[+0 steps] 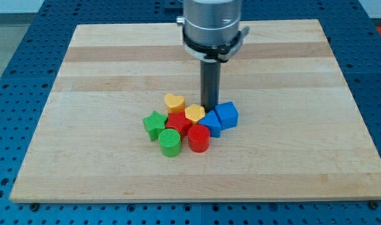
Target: Slide the cube to the bottom right corner of the board
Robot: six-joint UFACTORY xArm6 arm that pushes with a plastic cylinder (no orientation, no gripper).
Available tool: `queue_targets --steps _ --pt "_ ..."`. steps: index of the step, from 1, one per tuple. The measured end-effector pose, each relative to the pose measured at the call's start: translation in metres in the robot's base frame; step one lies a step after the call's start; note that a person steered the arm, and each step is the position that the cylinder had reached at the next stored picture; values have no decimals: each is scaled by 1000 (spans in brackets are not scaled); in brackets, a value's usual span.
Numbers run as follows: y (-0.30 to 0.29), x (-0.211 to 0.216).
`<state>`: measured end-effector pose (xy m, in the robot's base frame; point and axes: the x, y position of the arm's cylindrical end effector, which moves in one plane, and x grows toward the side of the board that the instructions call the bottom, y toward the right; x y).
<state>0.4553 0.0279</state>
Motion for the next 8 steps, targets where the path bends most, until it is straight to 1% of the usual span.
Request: queue_targets --steps 1,3,4,6,7,8 --pt "5 0" --pt "49 34" --pt "46 49" --pt "32 61" --pt "42 93" --pt "86 101"
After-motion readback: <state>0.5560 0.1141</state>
